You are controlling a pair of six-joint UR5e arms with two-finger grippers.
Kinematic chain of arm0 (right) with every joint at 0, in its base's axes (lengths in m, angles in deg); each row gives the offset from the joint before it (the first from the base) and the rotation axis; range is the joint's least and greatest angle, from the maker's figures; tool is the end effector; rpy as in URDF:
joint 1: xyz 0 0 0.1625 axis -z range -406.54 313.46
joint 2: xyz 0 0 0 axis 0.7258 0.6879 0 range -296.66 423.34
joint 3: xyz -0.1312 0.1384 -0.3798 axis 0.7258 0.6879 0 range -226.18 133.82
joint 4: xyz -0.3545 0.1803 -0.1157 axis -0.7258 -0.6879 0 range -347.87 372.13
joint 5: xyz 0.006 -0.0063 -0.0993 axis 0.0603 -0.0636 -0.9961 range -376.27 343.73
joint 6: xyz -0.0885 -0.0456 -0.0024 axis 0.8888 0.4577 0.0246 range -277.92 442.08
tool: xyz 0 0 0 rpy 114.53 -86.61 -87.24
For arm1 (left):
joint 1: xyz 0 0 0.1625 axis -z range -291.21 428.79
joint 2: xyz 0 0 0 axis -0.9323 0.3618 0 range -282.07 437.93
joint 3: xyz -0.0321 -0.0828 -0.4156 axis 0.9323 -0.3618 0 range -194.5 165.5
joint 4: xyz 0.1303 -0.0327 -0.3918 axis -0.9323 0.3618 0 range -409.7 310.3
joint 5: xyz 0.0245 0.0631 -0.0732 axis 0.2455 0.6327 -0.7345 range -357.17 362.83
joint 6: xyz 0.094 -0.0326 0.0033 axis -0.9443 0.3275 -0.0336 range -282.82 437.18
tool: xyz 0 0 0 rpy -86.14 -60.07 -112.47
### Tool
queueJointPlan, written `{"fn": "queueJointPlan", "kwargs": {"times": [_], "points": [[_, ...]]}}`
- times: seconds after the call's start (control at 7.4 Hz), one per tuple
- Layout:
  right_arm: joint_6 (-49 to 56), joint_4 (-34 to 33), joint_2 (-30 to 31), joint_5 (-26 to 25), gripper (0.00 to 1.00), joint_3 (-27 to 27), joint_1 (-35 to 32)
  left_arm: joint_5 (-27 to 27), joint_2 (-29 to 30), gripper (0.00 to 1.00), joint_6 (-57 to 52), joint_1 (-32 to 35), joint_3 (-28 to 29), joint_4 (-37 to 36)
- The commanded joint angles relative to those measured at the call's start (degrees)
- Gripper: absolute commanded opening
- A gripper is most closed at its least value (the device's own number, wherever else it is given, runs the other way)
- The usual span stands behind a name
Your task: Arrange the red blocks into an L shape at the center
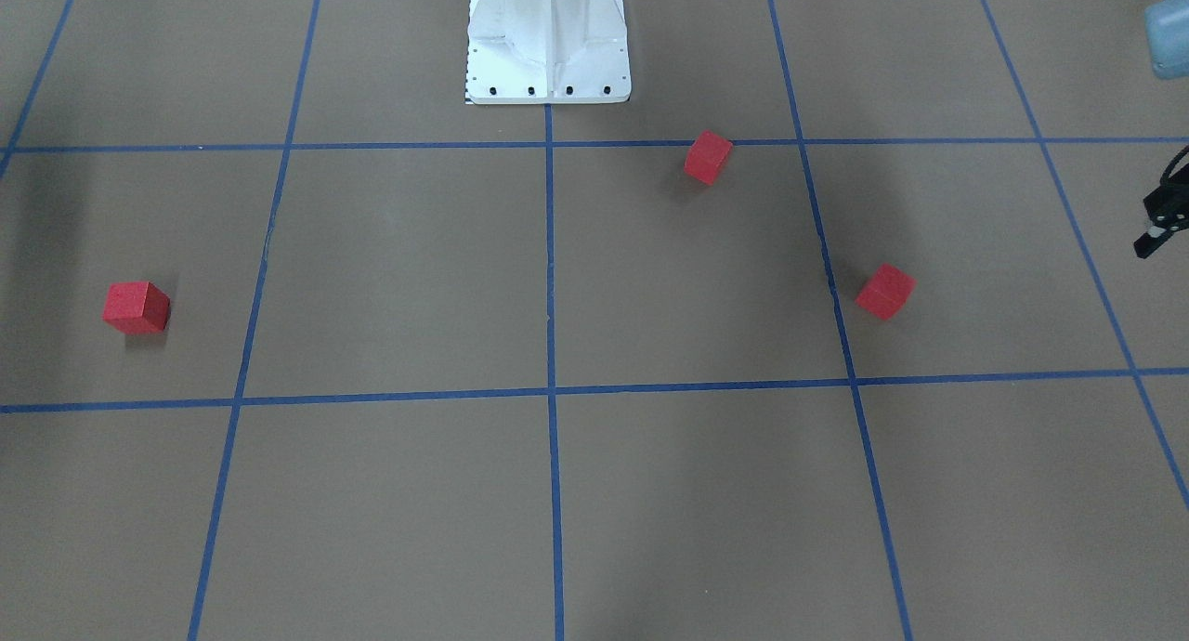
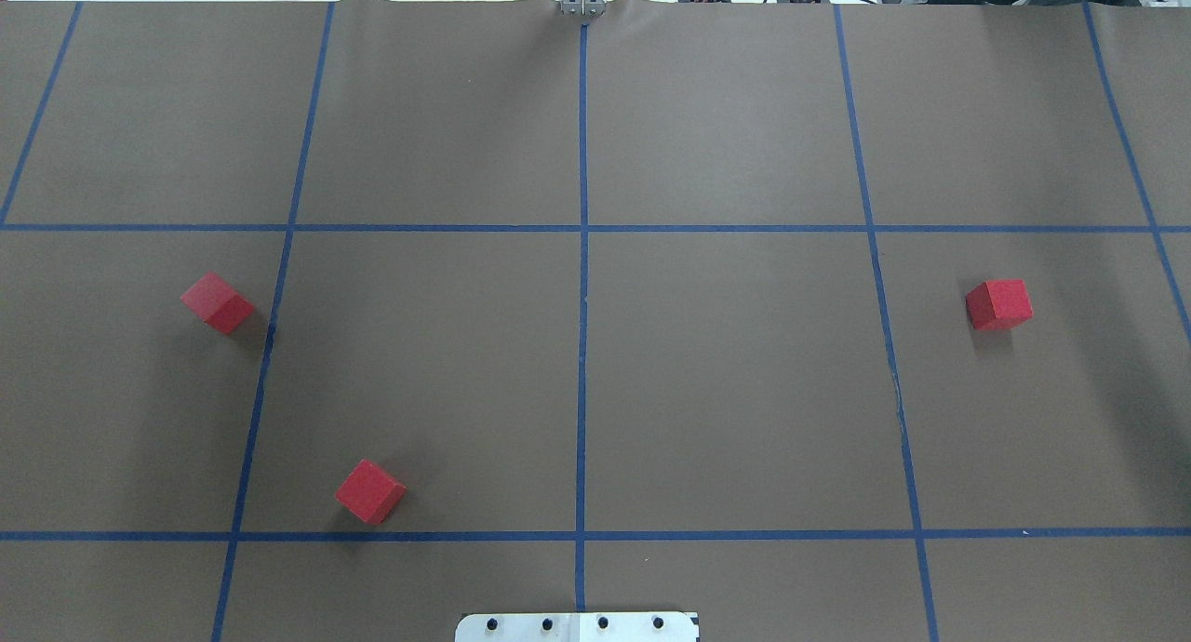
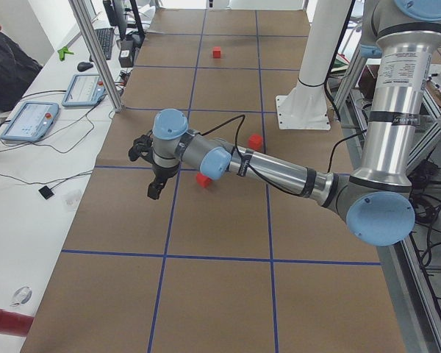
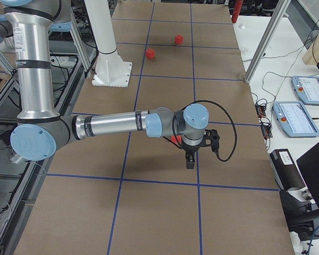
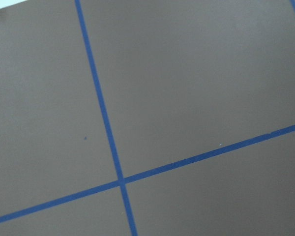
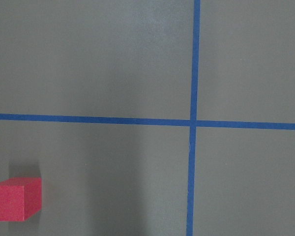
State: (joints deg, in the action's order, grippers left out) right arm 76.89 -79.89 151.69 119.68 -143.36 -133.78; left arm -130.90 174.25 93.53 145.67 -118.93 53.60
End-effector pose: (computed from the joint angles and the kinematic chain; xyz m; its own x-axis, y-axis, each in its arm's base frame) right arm 0.0373 -0.5093 0.5841 0.6918 -0.0282 0.7215 -0.0151 0.9985 0.0535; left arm 0.0589 -0.5370 0.4498 0.6439 0.2917 -0.7073 -0.0071 0.9267 0.3758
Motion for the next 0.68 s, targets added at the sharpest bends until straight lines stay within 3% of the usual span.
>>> {"fn": "queueJointPlan", "kwargs": {"times": [0.0,0.27,0.54], "points": [[0.09,0.00,-0.02,0.10,0.99,0.06,0.06,0.92,0.19,1.00,28.50,-10.91,-8.55,0.14],[0.09,0.00,-0.02,0.10,0.99,0.24,0.32,5.83,-0.16,1.00,40.19,-20.67,-15.43,0.06],[0.09,0.00,0.15,0.10,0.99,0.15,0.32,18.26,-0.60,1.00,58.68,-31.65,-17.38,-0.03]]}}
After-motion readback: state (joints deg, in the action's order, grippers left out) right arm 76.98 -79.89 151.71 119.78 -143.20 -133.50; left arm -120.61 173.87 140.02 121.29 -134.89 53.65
